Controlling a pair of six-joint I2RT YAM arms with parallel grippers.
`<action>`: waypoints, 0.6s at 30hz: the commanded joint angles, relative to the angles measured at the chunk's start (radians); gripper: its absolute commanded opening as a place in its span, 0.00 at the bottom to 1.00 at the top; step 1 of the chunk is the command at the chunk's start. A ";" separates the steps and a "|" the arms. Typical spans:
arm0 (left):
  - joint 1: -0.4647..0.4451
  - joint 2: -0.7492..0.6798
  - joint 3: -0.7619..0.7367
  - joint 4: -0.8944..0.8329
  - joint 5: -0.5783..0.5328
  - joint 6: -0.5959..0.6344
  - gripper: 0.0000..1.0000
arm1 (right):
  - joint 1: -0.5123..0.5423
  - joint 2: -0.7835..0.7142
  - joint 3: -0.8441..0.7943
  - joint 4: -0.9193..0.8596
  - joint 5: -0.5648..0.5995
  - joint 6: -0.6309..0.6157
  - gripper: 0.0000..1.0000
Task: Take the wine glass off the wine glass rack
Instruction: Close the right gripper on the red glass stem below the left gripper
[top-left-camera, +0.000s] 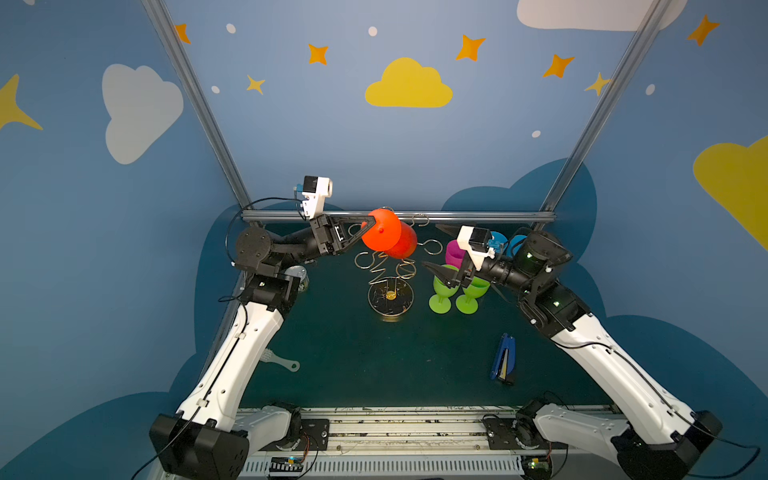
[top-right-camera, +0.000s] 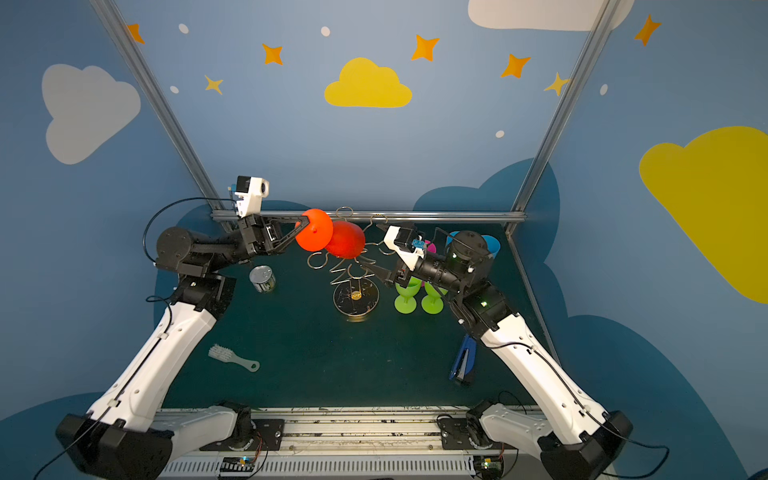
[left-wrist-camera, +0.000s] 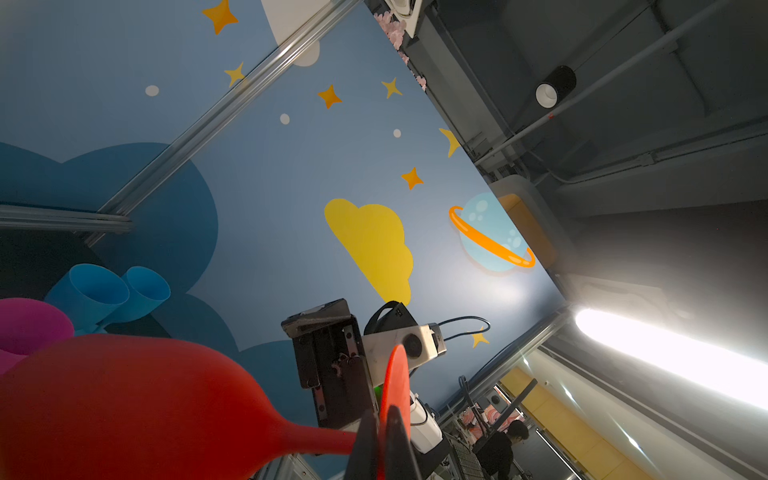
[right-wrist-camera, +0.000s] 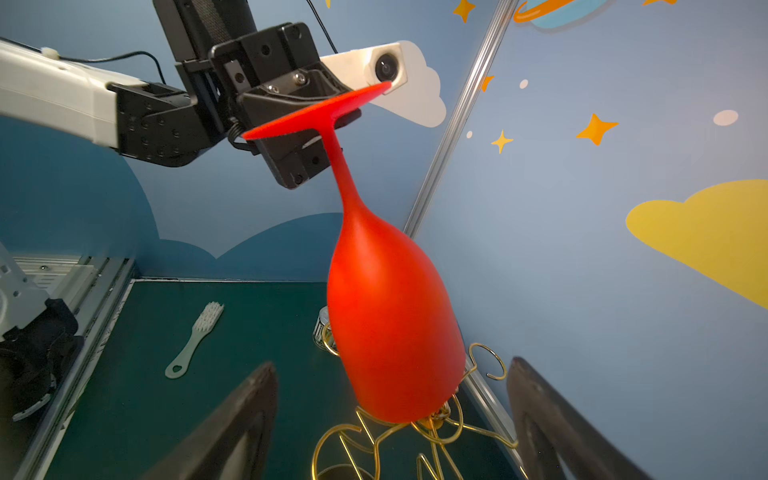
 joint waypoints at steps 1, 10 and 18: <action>-0.005 -0.060 0.002 -0.060 -0.020 0.067 0.04 | 0.019 0.036 0.054 0.031 -0.043 -0.026 0.86; -0.011 -0.121 -0.042 -0.074 -0.040 0.057 0.04 | 0.106 0.135 0.128 0.003 -0.073 -0.069 0.86; -0.024 -0.131 -0.061 -0.040 -0.043 0.023 0.04 | 0.148 0.202 0.151 0.040 -0.041 -0.054 0.86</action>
